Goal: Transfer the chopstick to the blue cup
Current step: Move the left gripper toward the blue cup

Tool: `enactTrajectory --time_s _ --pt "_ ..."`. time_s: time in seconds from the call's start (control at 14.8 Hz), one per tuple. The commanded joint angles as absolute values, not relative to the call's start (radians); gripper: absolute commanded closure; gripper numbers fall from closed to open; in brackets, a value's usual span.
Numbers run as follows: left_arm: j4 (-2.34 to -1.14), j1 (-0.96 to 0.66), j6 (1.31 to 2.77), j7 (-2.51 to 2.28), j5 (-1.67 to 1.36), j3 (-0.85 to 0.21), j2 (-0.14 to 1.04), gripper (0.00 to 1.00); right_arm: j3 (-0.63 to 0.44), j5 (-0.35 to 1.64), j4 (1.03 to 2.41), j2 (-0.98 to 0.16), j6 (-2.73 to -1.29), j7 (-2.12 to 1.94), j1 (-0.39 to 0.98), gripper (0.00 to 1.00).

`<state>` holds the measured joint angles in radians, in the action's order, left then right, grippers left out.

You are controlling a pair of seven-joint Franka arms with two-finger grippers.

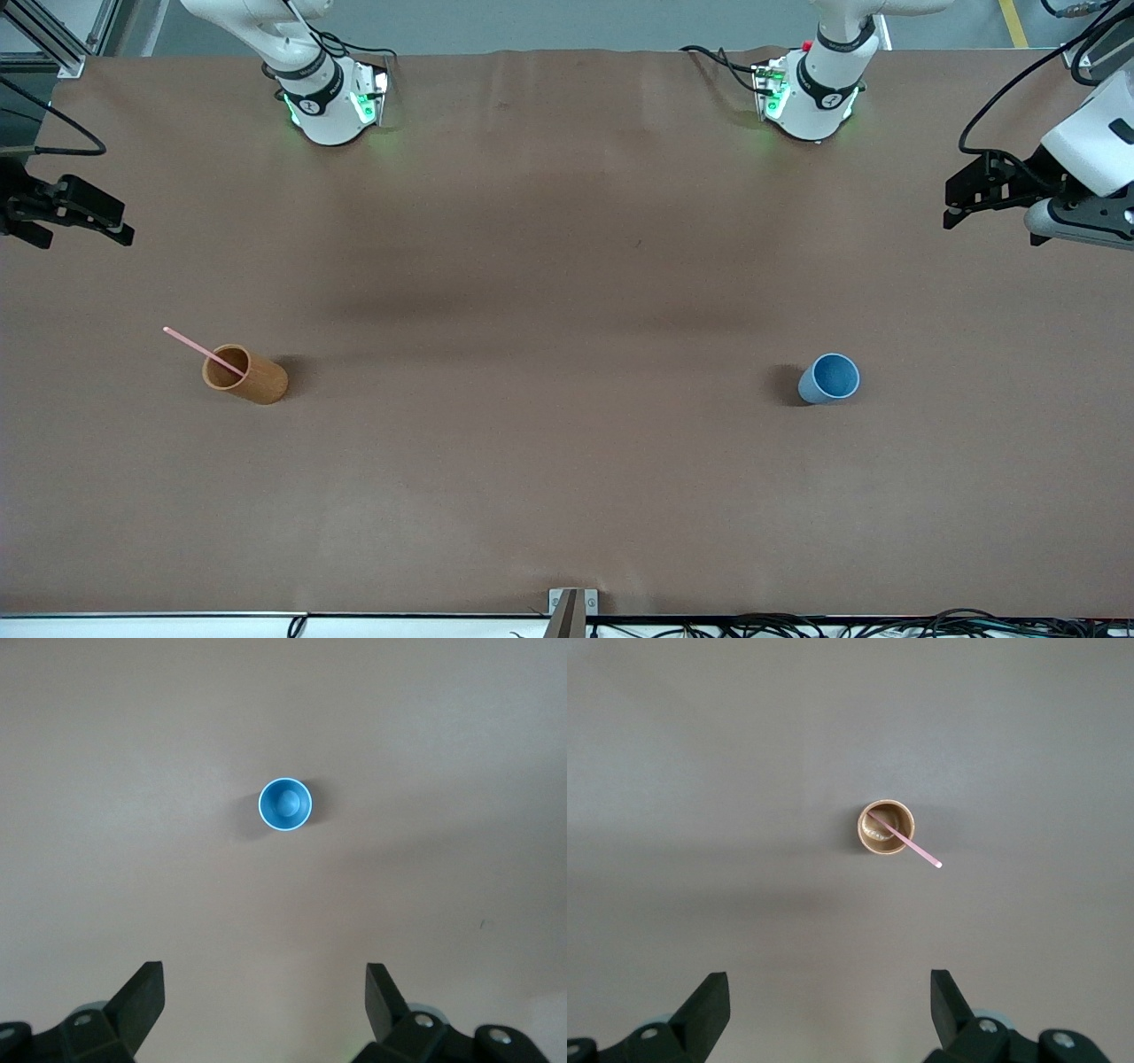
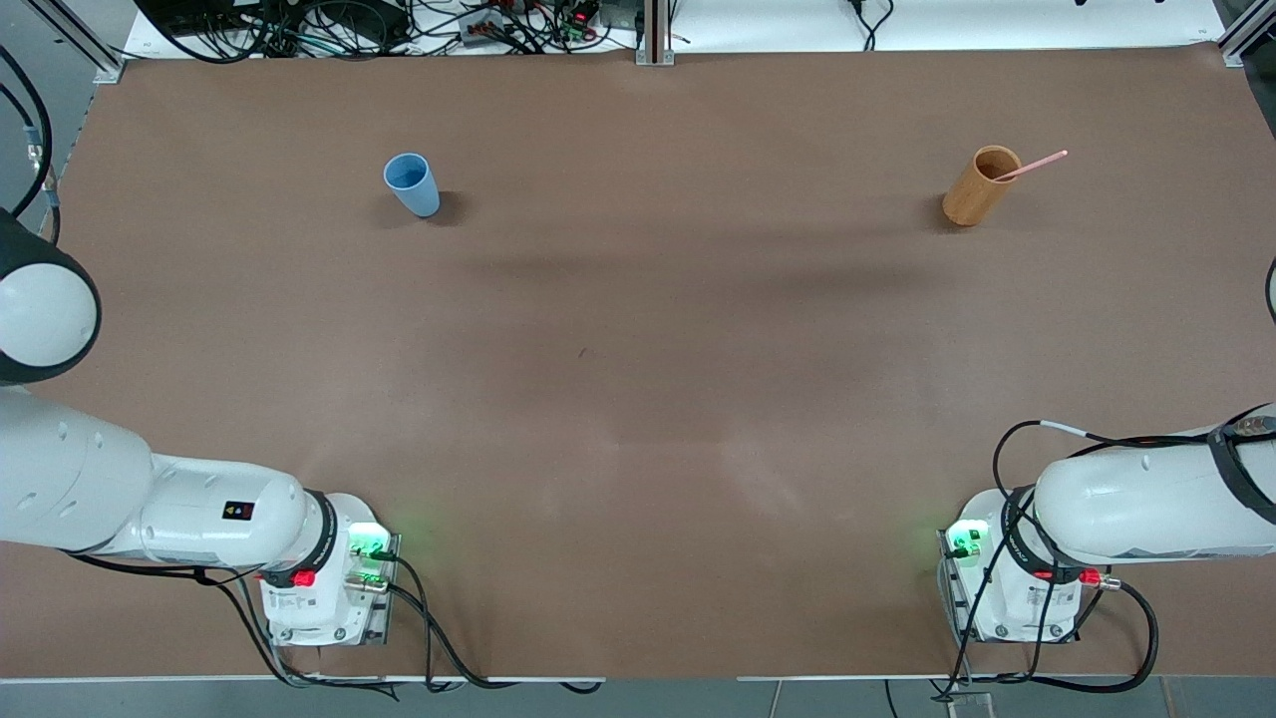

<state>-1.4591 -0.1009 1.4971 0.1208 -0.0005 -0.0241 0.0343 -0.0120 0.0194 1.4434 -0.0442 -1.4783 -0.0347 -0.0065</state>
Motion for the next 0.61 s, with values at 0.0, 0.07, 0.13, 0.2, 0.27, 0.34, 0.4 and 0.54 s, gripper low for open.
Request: enactTrajectory --time_s 0.0,0.07,0.13,0.2,0.27,0.34,0.4,0.54 --pt "-1.427 -0.101 1.476 0.129 0.011 -0.026 0.048 0.00 -0.014 0.023 1.457 -0.026 -1.476 -0.035 -0.003 0.00" --pt "-1.427 -0.101 1.476 0.129 0.012 -0.026 0.048 0.00 -0.014 0.025 1.457 -0.026 -1.479 -0.035 -0.003 0.00" --pt "-1.427 -0.100 1.476 0.127 0.011 -0.026 0.048 0.00 -0.014 0.026 1.459 -0.026 -1.485 -0.035 -0.003 0.00" --pt "-1.427 -0.100 1.476 0.126 0.009 -0.026 0.051 0.00 -0.014 0.031 1.459 -0.028 -1.486 -0.035 -0.005 0.00" --pt "-1.427 -0.100 1.477 0.120 0.011 -0.026 0.052 0.00 -0.014 0.032 1.459 -0.028 -1.486 -0.035 -0.006 0.00" --pt "-1.428 -0.101 1.491 0.115 0.009 -0.025 0.075 0.00 -0.014 0.032 1.462 -0.028 -1.488 -0.037 -0.006 0.00" --pt "-1.428 -0.100 1.506 0.114 0.006 -0.026 0.096 0.00 -0.014 0.034 1.463 -0.028 -1.491 -0.040 -0.009 0.00" --pt "-1.451 -0.084 1.609 0.141 0.005 -0.017 0.139 0.00 -0.017 0.037 1.486 -0.029 -1.518 -0.051 -0.026 0.00"
